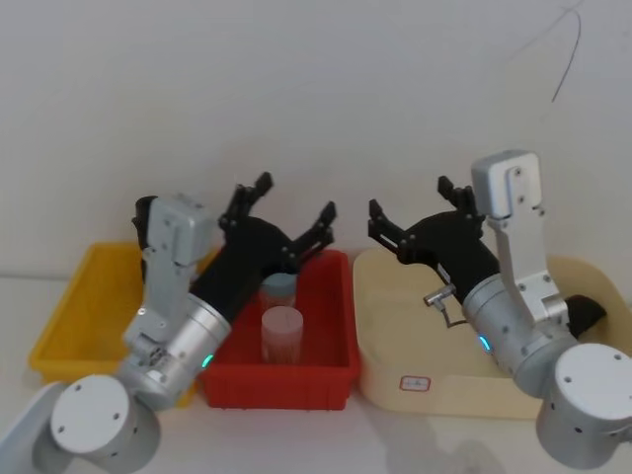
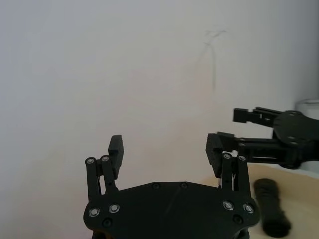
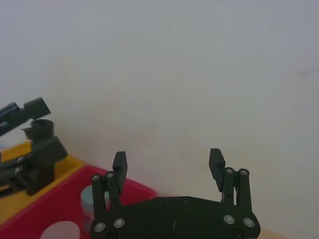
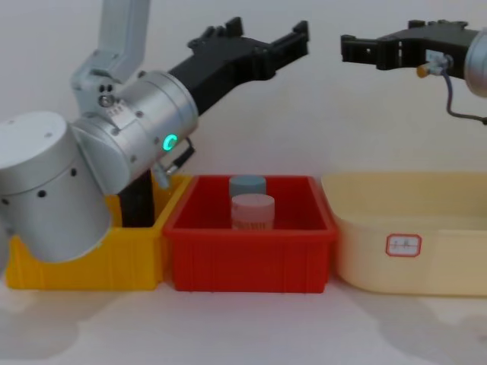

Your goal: Pick up the garbage bag with the one hand and transfer it to the other hand.

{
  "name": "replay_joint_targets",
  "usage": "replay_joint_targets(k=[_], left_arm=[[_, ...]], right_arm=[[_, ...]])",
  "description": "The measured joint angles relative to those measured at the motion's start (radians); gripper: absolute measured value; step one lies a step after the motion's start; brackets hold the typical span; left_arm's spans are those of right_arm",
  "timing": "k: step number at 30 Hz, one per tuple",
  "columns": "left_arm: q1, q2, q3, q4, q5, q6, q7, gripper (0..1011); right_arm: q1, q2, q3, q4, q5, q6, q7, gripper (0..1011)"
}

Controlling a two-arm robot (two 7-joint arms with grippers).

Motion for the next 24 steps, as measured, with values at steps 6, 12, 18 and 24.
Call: replay_joint_targets(k=[6, 12, 18, 24], left_arm=[[0.050, 0.035, -0.031, -0.087, 0.069, 0.012, 0.085, 1002], [0.089, 0.062, -0.059, -0.152, 0.125, 0.032, 0.150, 1002], [0.129, 0.092, -0.089, -0.218, 0.173, 0.051, 0.201, 1002], [0.154, 0.110, -0.108, -0.259, 0.206, 0.065, 0.235, 1002]], right_arm=[[0.017, 0.003, -0.026, 0.018, 0.014, -0.017, 0.033, 1000], [0.031, 0.003, -0.049, 0.036, 0.025, -0.030, 0.059, 1000], [0.045, 0.000, -0.072, 0.055, 0.035, -0.042, 0.085, 1000], [0.061, -0.001, -0.100, 0.080, 0.050, -0.056, 0.117, 1000]])
